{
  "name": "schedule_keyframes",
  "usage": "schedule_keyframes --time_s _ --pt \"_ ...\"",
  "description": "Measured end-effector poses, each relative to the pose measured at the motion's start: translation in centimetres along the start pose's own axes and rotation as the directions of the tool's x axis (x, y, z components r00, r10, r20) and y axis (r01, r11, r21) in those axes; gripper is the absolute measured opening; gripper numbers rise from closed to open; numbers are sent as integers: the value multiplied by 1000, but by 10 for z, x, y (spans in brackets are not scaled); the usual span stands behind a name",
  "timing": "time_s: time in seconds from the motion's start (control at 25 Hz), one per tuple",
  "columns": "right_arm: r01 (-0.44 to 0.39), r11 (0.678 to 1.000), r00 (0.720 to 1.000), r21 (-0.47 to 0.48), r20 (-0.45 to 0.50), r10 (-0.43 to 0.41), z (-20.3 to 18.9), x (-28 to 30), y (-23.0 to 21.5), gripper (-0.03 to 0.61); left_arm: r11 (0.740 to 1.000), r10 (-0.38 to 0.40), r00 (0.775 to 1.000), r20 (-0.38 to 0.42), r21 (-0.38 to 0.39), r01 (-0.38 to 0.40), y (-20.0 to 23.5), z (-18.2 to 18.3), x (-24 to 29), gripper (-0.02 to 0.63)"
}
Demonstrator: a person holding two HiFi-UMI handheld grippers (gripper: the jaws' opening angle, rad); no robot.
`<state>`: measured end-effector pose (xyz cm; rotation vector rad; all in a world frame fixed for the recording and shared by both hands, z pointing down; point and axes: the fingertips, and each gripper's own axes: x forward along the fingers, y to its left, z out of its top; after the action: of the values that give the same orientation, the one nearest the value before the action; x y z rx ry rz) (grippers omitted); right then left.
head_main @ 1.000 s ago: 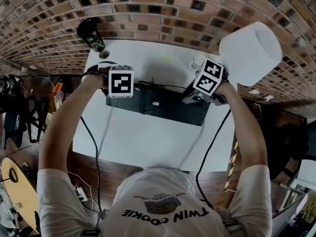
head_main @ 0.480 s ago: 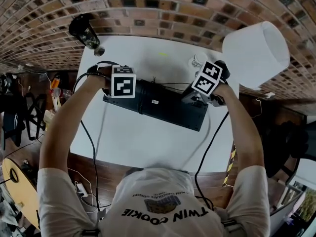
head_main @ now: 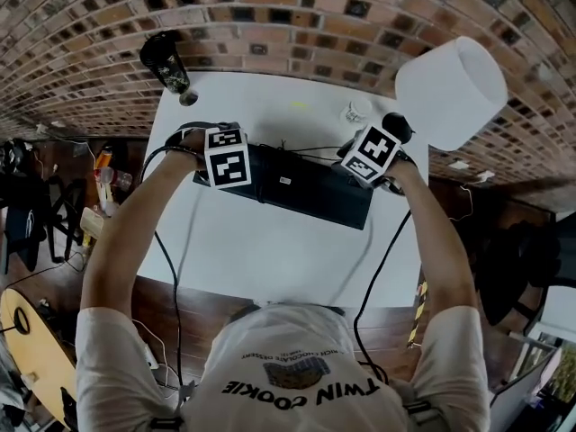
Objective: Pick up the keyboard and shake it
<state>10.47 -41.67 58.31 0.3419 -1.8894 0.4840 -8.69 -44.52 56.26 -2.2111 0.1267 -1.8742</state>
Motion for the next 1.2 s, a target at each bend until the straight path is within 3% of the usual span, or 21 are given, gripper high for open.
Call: schedule_keyframes --time_s 0.2,0.4,0.72,0.96,1.2 --pt "118 991 987 69 98 -125 7 -25 16 123 995 61 994 89 -80 -54 -21 18 -32 6" --pt "168 980 970 110 156 -184 15 -36 60 120 976 145 971 192 -188 -109 -48 30 -64 6" --pt "208 970 936 125 261 -234 28 -52 156 110 930 290 899 329 -317 -184 -108 53 -116 6" --pt "210 968 901 135 357 -245 37 -56 229 107 879 373 836 402 -442 -180 -152 68 -156 6" --pt "186 964 845 189 470 -255 44 -62 289 103 807 451 780 433 -572 -149 -196 70 -183 6"
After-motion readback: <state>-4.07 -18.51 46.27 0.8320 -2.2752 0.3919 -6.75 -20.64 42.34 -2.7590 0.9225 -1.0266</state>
